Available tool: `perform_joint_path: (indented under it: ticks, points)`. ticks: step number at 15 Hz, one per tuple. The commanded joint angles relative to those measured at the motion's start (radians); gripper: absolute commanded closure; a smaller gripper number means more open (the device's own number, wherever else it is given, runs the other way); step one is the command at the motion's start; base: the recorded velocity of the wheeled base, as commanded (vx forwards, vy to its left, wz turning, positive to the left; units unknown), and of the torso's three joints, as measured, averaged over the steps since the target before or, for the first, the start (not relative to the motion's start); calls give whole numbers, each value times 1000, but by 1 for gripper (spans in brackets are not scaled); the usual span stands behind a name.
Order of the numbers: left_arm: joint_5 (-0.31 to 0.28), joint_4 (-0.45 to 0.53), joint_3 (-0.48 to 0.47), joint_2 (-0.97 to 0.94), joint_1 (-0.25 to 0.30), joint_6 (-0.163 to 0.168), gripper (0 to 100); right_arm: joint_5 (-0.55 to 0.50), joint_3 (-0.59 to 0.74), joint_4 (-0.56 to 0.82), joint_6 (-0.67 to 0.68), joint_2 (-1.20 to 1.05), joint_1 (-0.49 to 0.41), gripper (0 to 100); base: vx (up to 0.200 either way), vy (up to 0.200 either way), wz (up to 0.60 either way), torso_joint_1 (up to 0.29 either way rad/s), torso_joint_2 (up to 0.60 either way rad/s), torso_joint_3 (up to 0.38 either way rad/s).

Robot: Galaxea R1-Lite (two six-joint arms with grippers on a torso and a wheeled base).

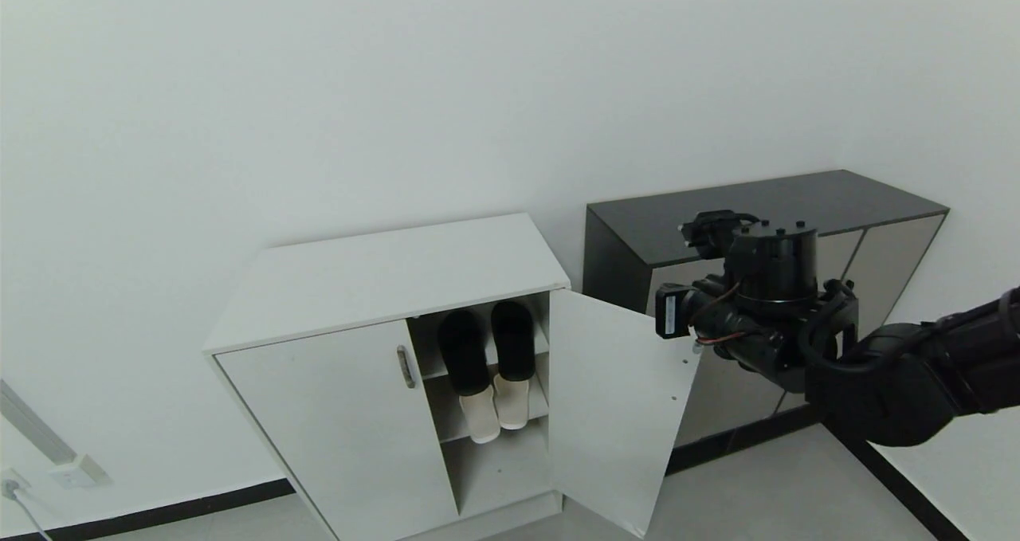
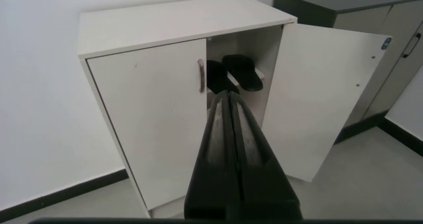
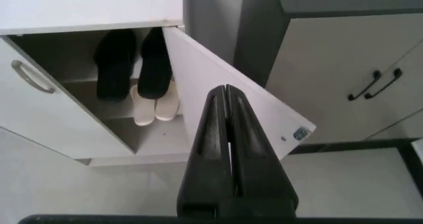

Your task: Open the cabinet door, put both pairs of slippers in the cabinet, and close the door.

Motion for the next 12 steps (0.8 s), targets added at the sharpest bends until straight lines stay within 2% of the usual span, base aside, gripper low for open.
perform_joint_path:
  ticks: [1, 3, 5, 12]
  points:
    - [0, 0, 0, 1, 0, -1, 100, 32, -65, 1, 19, 89, -84, 100, 0, 0, 0, 0, 0, 0]
    - [0, 0, 0, 1, 0, 0, 100, 116, -98, 1, 46, 132, -140, 100, 0, 0, 0, 0, 0, 0]
    - [-1, 0, 0, 1, 0, 0, 100, 147, -134, 1, 47, 184, -187, 100, 0, 0, 0, 0, 0, 0]
    - [0, 0, 0, 1, 0, 0, 100, 176, -213, 1, 49, 331, -236, 100, 0, 0, 0, 0, 0, 0]
